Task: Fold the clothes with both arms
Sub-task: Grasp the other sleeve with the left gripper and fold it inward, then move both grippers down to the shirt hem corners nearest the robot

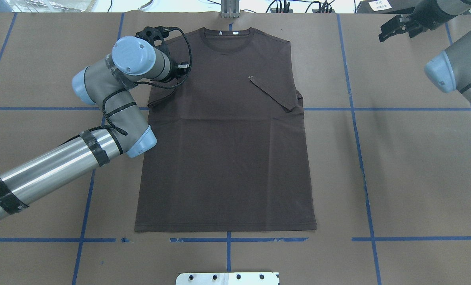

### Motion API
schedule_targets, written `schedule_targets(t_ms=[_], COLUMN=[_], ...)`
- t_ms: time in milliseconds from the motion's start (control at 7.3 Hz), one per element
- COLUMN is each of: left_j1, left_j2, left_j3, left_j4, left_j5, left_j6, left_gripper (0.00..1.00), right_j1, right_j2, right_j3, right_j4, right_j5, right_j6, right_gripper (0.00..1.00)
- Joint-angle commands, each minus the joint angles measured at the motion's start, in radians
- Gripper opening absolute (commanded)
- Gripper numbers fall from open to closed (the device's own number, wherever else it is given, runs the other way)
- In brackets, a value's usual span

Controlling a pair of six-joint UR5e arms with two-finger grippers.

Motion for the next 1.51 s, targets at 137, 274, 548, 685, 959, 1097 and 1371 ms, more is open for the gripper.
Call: schedule_targets(t_ms=[137, 274, 548, 685, 959, 1097, 1371], left_j1=[0.006, 0.003, 0.009, 0.038, 0.14, 0.208, 0.352], left_j2=[0.006, 0.012, 0.132, 0.224, 0.366, 0.43, 0.591], left_j3=[-0.025, -0.076, -0.322, -0.454, -0.613, -0.694, -0.841], left_j4=[0.005, 0.035, 0.147, 0.148, 0.145, 0.145, 0.146], left_j5=[-0.003, -0.01, -0.057, -0.057, -0.053, -0.037, 0.055], left_j6=[0.109, 0.161, 0.175, 0.172, 0.125, 0.037, -0.055], left_gripper=[1.0, 1.0, 1.0, 1.0, 1.0, 1.0, 1.0], right_j1=[-0.002, -0.012, -0.179, -0.309, -0.576, -0.718, -0.973], right_j2=[0.001, -0.002, -0.075, -0.127, -0.266, -0.354, -0.489], right_j3=[0.008, 0.041, 0.246, 0.344, 0.534, 0.631, 0.722], right_j4=[0.0, 0.0, -0.002, -0.003, -0.005, -0.006, -0.005], right_j5=[0.0, 0.0, -0.124, -0.238, -0.464, -0.573, -0.794], right_j6=[0.004, 0.08, 0.344, 0.489, 0.71, 0.799, 1.015], right_gripper=[1.0, 1.0, 1.0, 1.0, 1.0, 1.0, 1.0])
